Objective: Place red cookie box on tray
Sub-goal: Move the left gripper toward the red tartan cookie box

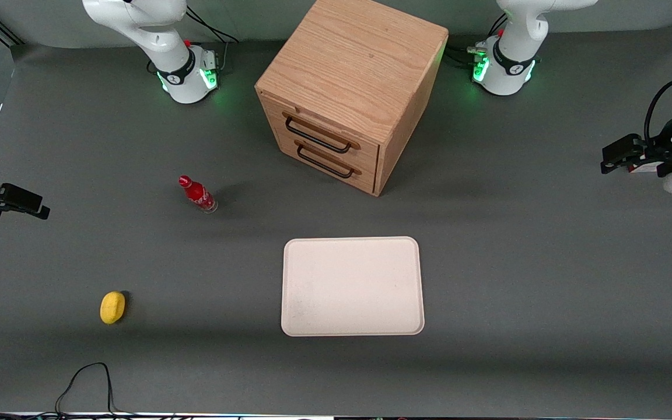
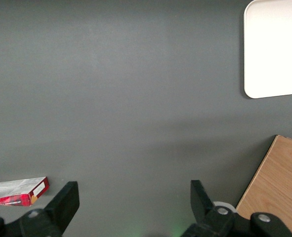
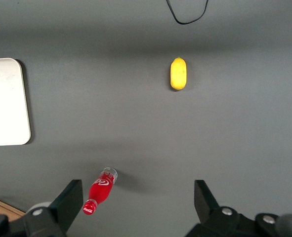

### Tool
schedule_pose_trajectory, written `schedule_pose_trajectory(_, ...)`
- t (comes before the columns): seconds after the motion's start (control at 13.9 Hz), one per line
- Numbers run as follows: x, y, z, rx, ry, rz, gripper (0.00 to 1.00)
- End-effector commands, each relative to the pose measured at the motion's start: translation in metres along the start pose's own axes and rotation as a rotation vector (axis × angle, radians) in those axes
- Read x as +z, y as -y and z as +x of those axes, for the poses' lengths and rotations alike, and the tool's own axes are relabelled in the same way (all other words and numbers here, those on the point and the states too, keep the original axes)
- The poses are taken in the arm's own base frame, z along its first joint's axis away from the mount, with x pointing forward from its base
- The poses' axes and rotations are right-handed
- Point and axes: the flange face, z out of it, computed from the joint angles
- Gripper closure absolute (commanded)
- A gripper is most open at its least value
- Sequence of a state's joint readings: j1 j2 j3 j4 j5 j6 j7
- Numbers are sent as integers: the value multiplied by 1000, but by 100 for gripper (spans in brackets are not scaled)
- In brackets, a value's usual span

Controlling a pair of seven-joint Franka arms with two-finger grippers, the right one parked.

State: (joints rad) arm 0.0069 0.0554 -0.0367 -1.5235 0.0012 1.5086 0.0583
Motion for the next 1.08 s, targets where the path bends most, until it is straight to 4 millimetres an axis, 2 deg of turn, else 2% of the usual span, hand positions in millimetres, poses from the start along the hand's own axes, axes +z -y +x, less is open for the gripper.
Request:
schedule_pose_trajectory(0.0,-3,0,-8,14,12,-14,0)
schedule_pose_trajectory(0.22,-1,5,-8,17,27,-11,0)
schedule_pose_trajectory(0.36,4,40,-15,25,57,-8,0)
schedule_pose_trajectory(0.5,9,89,-30,22,68,-18,0)
schedule_pose_trajectory(0.65,18,150,-57,58,80,-15,0)
schedule_pose_trajectory(0.87,29,252,-106,91,61,-40,0)
schedule_pose_trajectory(1.01,51,320,-150,136,39,-48,0)
